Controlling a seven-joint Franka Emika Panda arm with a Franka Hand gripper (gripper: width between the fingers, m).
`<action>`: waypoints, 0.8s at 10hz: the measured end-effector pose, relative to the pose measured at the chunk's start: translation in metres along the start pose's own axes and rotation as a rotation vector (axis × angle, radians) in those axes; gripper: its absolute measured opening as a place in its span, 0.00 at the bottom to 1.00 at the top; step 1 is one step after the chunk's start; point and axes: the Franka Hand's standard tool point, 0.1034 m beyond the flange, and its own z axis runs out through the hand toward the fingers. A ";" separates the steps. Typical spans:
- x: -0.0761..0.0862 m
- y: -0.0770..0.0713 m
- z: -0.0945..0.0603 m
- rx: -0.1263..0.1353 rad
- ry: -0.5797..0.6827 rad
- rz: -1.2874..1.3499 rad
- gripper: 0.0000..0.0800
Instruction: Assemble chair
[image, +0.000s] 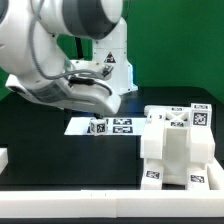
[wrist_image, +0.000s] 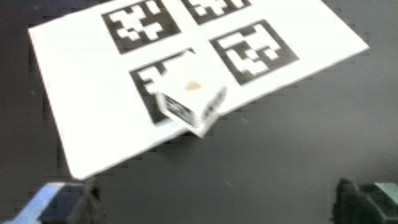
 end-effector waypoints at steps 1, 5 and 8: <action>-0.008 0.003 0.001 0.004 -0.049 -0.011 0.81; -0.002 0.023 0.044 0.073 -0.166 0.147 0.81; 0.002 0.025 0.052 0.084 -0.167 0.190 0.81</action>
Offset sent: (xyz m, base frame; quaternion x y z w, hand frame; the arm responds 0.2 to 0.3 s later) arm -0.0406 0.0016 -0.0468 0.0752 -0.0326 0.1272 0.9885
